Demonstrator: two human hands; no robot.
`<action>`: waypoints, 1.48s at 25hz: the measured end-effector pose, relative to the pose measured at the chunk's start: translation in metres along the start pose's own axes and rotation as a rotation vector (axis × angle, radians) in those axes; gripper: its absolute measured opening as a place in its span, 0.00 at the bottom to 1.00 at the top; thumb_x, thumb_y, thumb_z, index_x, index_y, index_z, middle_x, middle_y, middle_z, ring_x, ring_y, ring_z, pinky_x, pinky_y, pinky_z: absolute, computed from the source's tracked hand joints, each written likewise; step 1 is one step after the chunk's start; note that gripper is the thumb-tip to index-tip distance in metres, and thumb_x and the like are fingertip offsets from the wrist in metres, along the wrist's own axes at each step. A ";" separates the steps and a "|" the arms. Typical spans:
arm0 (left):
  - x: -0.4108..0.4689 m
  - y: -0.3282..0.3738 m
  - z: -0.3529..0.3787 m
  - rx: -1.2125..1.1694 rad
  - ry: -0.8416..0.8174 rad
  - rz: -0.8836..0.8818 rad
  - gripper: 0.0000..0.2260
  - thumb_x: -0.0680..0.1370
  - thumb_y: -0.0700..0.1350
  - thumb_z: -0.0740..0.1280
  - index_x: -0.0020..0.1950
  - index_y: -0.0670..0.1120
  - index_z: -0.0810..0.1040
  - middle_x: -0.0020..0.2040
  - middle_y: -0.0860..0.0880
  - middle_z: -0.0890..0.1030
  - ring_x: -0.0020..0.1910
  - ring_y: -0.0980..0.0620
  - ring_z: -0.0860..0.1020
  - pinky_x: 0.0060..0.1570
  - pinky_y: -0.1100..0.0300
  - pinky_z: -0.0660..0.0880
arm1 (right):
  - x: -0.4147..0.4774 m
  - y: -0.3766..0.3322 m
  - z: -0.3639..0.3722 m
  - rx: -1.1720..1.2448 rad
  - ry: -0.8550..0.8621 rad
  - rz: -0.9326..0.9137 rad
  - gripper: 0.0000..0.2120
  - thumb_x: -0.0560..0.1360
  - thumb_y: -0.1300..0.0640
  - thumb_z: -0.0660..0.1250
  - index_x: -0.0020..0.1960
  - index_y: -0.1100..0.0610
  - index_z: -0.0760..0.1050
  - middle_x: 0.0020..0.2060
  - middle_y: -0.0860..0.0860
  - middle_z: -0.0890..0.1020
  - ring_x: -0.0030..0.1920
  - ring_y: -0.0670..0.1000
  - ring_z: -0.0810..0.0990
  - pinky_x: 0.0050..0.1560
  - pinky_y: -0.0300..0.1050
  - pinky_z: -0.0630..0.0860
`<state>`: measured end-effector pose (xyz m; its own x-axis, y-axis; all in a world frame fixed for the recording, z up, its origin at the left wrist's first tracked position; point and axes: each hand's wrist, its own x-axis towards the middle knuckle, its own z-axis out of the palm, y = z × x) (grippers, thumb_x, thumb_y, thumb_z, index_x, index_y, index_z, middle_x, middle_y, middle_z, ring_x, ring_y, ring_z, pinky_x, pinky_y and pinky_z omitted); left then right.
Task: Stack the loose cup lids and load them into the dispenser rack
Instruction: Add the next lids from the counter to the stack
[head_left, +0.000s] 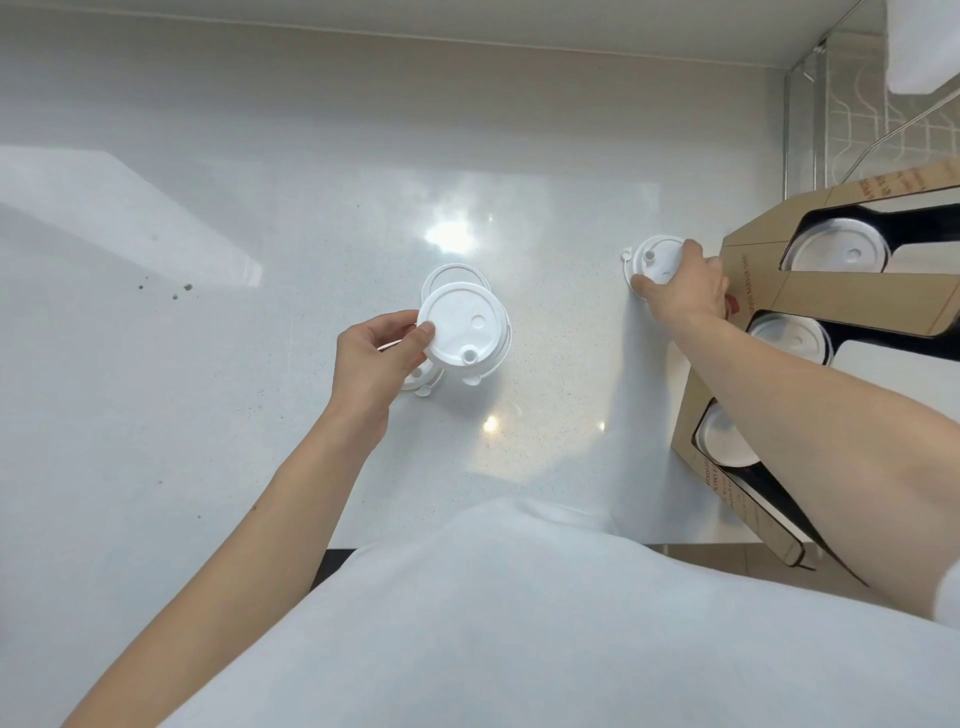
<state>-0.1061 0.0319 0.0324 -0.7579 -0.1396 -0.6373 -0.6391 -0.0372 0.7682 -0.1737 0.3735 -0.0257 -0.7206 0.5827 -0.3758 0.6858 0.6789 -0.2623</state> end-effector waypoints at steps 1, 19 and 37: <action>0.001 0.000 -0.001 -0.001 0.003 -0.001 0.08 0.78 0.41 0.73 0.57 0.44 0.84 0.57 0.42 0.86 0.54 0.47 0.84 0.63 0.47 0.79 | -0.002 0.001 0.000 0.009 0.008 -0.003 0.34 0.71 0.45 0.71 0.71 0.55 0.65 0.66 0.58 0.69 0.69 0.61 0.67 0.54 0.53 0.70; -0.021 -0.003 -0.006 -0.063 -0.037 0.026 0.11 0.78 0.40 0.73 0.59 0.40 0.82 0.57 0.41 0.85 0.60 0.44 0.83 0.62 0.53 0.80 | -0.136 -0.017 0.005 0.725 -0.077 -0.149 0.43 0.67 0.49 0.79 0.76 0.54 0.63 0.70 0.48 0.69 0.66 0.51 0.74 0.66 0.47 0.74; -0.045 0.015 -0.011 -0.072 -0.154 0.060 0.14 0.78 0.39 0.72 0.63 0.37 0.81 0.59 0.39 0.85 0.60 0.46 0.84 0.58 0.59 0.81 | -0.185 -0.032 -0.030 0.677 -0.541 -0.583 0.40 0.65 0.62 0.81 0.73 0.51 0.69 0.70 0.46 0.73 0.67 0.43 0.75 0.63 0.37 0.75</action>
<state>-0.0806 0.0268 0.0732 -0.8092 0.0092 -0.5875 -0.5850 -0.1048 0.8042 -0.0652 0.2578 0.0789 -0.9309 -0.1460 -0.3348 0.2805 0.3012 -0.9114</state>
